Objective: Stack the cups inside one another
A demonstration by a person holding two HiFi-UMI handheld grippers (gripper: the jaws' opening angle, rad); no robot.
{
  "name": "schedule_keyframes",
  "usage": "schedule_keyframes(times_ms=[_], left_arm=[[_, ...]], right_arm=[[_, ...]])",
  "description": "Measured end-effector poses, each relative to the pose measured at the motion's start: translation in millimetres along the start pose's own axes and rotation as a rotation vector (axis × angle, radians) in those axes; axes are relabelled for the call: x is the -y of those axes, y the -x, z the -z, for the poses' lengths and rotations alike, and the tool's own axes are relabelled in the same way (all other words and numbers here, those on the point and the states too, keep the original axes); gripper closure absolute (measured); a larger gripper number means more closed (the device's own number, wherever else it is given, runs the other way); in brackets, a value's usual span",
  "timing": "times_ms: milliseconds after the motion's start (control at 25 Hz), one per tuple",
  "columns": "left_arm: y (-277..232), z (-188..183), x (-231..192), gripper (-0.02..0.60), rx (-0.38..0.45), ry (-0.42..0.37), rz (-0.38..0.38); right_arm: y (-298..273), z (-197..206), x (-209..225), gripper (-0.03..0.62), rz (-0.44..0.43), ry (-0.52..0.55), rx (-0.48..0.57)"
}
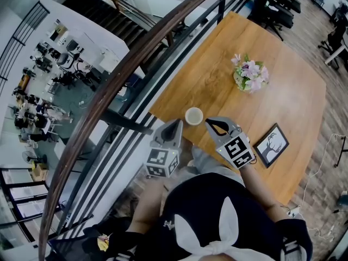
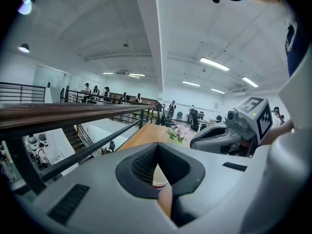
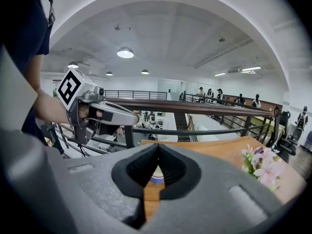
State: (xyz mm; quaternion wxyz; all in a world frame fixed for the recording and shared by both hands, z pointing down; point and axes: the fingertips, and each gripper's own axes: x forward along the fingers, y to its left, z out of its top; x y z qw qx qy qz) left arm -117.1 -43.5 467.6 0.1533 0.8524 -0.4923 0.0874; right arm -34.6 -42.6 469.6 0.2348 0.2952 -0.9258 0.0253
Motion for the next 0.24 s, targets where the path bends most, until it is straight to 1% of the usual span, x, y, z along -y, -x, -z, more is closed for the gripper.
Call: schedule_keyframes(times_ms=[240], left_arm=[[3.1,-0.9,2.3,0.566,-0.003,0.000,-0.004]], right_arm=[[3.7,-1.6,-2.8,0.597,-0.005,0.006,-0.008]])
